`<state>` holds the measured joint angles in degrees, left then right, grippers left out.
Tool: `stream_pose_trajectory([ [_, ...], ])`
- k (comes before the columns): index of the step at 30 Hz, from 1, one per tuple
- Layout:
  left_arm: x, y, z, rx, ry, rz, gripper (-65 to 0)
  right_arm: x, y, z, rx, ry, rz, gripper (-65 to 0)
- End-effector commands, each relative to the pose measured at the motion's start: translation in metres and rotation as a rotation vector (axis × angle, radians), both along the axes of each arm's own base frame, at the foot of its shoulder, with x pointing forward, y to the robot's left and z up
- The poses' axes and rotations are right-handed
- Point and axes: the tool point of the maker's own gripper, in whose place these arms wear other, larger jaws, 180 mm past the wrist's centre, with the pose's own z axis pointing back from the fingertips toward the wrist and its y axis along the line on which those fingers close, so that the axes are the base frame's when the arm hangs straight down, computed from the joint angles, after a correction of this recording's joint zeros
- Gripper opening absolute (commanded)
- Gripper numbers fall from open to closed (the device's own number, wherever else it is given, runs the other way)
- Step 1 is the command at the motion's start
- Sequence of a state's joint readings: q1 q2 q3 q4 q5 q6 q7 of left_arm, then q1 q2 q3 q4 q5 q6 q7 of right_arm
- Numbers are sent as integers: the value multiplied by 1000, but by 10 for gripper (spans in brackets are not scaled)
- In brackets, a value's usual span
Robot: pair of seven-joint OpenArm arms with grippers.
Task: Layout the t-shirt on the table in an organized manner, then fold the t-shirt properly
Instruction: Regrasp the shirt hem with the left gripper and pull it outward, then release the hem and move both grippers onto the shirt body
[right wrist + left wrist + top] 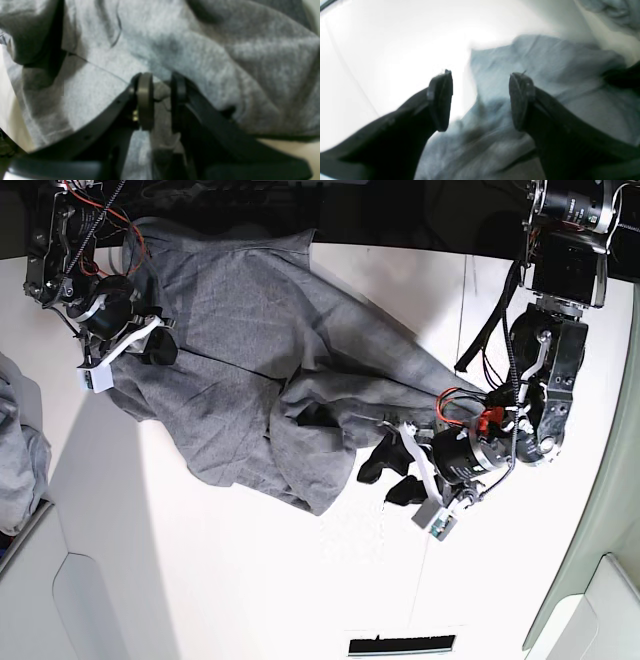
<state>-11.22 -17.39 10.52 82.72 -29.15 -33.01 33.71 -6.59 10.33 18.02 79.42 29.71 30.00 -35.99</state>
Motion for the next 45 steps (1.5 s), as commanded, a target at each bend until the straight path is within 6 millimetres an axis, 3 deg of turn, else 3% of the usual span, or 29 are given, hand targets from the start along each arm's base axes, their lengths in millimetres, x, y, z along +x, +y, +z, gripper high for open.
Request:
stream_pose_trajectory([
  [1, 12, 0, 11, -36, -33, 5, -274, 14, -5, 13, 1, -56, -10, -511],
  [5, 12, -5, -17, -86, 66, 15, -274, 20, -4, 16, 2, -70, -11, -511],
  [8, 4, -21, -18, -175, 107, -21, -274, 19, -1, 16, 9, -69, -12, -511],
  [17, -5, -64, -22, -185, 127, -82, -277, 19, 4, 15, 18, -67, -13, -511],
  [19, -6, -70, -22, -176, 115, -97, -353, 18, 3, 14, 9, -64, -9, -511],
  [22, -2, -70, -19, -166, 82, -98, -627, 17, 1, 11, -12, -58, -2, -512],
  [24, 7, -65, -11, -154, 58, -97, -650, 15, -1, 8, -44, -47, 9, -526],
  [27, 30, -51, 11, -121, -2, -92, -650, 11, -7, 1, -108, -25, 30, -650],
  [34, 86, -6, 67, 81, -178, -76, -650, -3, -35, -8, -215, 22, 53, -650],
  [41, 124, 18, 110, 411, -415, -123, -650, -2, -63, -1, -264, 22, 53, -650],
  [45, 140, 25, 121, 638, -550, -161, -650, -3, -69, 0, -274, 27, 43, -650],
])
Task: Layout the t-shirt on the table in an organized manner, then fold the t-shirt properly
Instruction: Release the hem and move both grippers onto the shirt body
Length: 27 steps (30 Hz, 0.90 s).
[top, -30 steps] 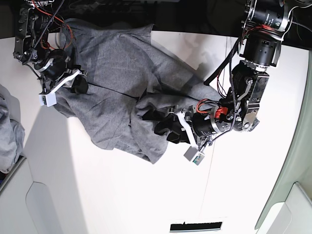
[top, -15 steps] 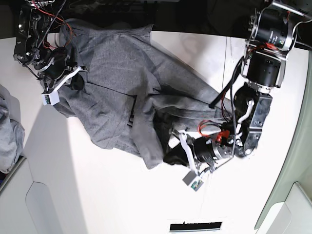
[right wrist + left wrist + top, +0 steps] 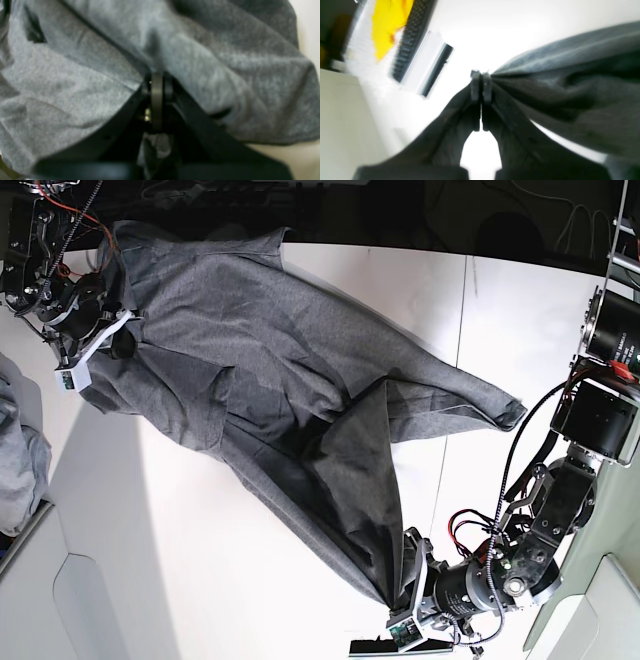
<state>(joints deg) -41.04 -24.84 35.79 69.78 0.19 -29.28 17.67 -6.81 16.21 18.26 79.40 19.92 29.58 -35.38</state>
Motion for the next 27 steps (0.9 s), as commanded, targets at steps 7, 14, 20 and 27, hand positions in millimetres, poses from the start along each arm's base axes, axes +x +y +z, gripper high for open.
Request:
stream_pose_trajectory([
  [7, 26, 5, 0, 65, -96, 10, -448, 12, 0, 16, 73, -56, -38, -496],
  [14, 13, -1, -25, -68, 110, 130, -321, 33, 20, 52, 130, -178, -6, -399],
  [20, -33, -7, -38, -107, 168, 75, -321, 33, 67, 56, 103, -188, 166, -399],
  [27, -110, -40, -68, -164, 239, -40, -322, 48, 107, 38, -185, -190, 352, -399],
])
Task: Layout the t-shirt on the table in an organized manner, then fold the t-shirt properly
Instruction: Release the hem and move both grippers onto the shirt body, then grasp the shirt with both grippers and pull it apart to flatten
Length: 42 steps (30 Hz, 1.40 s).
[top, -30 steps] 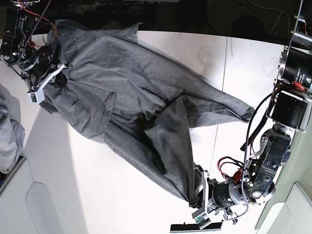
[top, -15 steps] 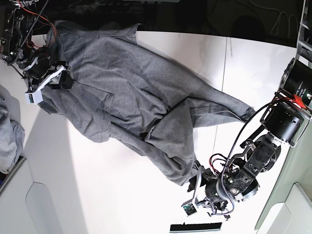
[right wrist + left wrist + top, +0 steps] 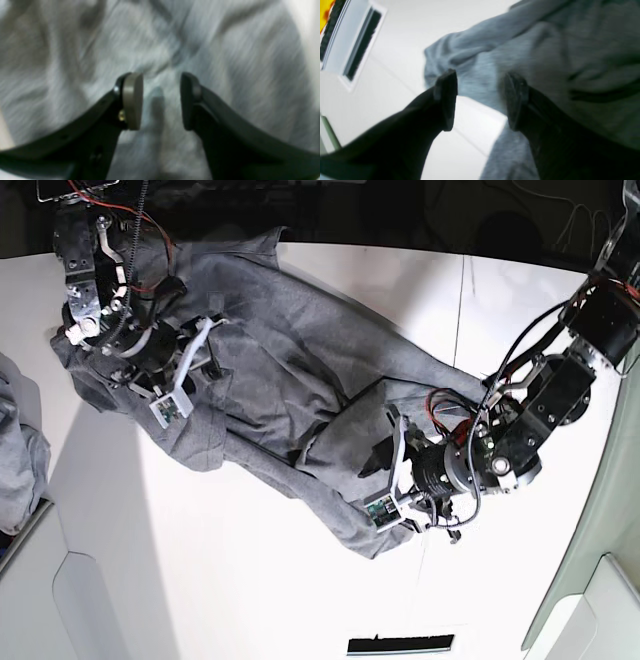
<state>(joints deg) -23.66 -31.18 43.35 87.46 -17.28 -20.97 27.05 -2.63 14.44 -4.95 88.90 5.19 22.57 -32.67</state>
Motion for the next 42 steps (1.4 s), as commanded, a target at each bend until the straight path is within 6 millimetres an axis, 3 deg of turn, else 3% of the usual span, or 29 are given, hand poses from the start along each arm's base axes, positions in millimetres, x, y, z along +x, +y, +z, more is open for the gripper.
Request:
stream_pose_trajectory([
  [1, 0, -10, 17, -49, -38, -14, -322, 15, -4, 11, -39, -59, -2, -399],
  [4, -33, -26, -4, -105, 33, -26, -322, 19, 3, 4, -137, -73, 35, -399],
  [9, -84, -56, -40, -183, 163, -35, -322, 9, 10, -21, -214, -26, 80, -399],
  [14, -101, -80, -51, -222, 188, -45, -322, 20, -11, -29, -269, -22, -4, -400],
  [17, -110, -82, -73, -215, 247, -21, -322, 21, -12, -28, -270, -25, -16, -400],
  [22, -116, -58, -121, -108, 318, 35, -322, 28, -12, -24, -269, -40, -18, -400],
  [29, -133, -17, -169, 8, 405, 93, -322, 38, -18, -17, -267, -58, -40, -400],
  [36, -134, 7, -176, 62, 407, 111, -322, 38, -20, -17, -272, -58, -42, -400],
  [42, -133, 23, -178, 98, 400, 115, -322, 42, -43, -13, -294, -65, -77, -400],
])
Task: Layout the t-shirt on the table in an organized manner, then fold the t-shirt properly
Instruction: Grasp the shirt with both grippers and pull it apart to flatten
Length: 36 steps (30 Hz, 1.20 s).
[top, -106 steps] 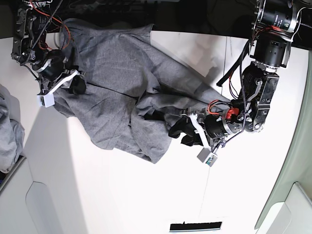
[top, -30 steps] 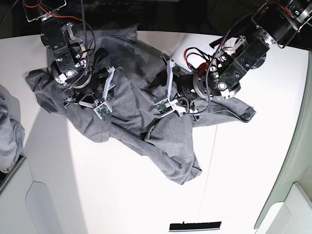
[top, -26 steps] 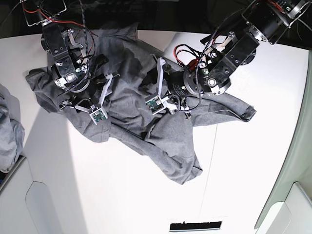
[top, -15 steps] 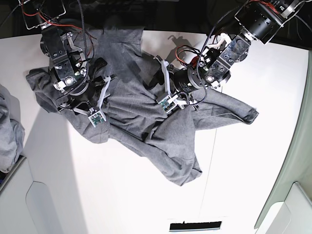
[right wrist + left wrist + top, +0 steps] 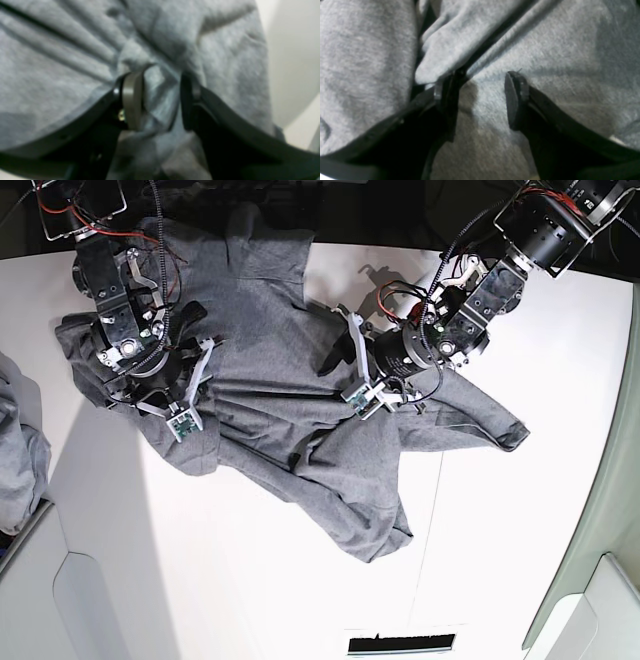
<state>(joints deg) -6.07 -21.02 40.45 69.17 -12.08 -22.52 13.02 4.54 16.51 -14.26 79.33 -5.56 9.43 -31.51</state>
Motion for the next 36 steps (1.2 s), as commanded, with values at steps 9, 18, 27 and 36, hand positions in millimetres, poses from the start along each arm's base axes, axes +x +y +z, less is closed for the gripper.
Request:
stream_pose_trajectory([
  [9, -15, 77, -32, 283, 78, 20, -322, 11, -27, 12, -36, -36, -30, -400],
  [18, -15, 107, -33, 341, 76, 25, -322, 13, -39, 15, -52, -47, -41, -400],
  [27, -14, 115, -32, 357, 71, 36, -322, 14, -40, 15, -52, -48, -43, -650],
  [36, -16, 119, -34, 374, 83, 37, -322, 56, -68, 55, -142, -158, -40, -650],
])
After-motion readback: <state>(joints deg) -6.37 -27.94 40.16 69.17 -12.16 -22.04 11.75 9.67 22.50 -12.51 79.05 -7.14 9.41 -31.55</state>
